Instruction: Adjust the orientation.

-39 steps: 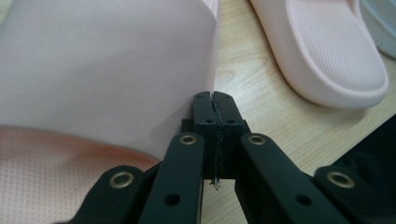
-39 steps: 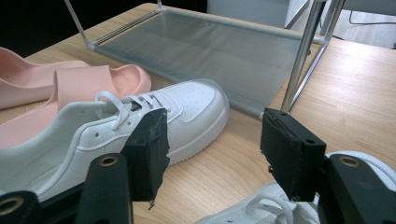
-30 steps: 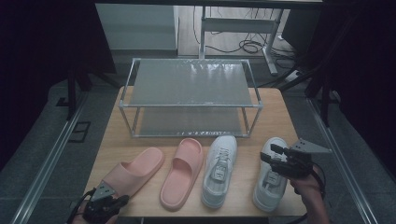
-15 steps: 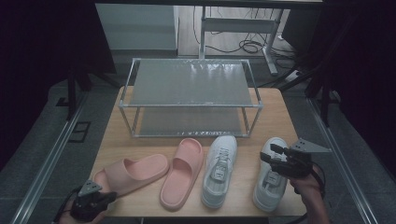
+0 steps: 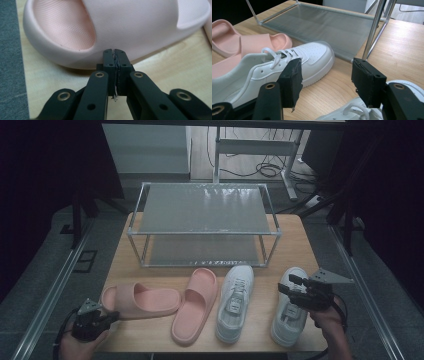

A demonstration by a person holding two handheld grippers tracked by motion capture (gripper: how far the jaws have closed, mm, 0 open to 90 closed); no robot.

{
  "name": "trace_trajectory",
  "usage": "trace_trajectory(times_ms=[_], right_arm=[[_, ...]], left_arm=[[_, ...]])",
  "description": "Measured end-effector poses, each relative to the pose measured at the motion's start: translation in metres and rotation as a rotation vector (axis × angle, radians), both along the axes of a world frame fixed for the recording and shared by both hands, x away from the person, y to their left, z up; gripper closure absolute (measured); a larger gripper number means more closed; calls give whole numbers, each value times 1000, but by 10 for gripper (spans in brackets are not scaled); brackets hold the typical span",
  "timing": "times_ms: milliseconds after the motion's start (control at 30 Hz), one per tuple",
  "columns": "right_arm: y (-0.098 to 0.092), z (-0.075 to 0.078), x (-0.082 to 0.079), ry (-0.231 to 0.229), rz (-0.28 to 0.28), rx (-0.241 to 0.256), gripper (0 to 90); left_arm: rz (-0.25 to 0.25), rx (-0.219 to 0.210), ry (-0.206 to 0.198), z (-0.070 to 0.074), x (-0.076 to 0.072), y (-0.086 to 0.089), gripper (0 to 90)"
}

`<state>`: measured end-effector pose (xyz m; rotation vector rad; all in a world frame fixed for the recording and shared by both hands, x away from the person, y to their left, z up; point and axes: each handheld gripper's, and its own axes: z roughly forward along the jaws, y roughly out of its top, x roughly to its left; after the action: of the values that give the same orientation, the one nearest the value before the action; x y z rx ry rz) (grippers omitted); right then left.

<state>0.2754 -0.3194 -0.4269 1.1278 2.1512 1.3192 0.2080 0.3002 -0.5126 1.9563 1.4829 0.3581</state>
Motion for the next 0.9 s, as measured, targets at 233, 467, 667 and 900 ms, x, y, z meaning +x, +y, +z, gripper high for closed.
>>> trace_trajectory(times_ms=[233, 467, 667, 900], right_arm=[[0, -1, 0, 0, -2, -1, 422], [-3, 1, 0, -3, -9, 4, 422], [-2, 1, 0, -3, -5, 1, 422], [-3, 0, 0, -3, -8, 2, 422]], left_arm=[[5, -5, -21, 4, 11, -1, 890], [-80, -6, -113, 32, 3, -33, 898], [-157, -17, -149, 47, 18, -64, 900], [-223, -28, -142, 51, 61, -114, 900]])
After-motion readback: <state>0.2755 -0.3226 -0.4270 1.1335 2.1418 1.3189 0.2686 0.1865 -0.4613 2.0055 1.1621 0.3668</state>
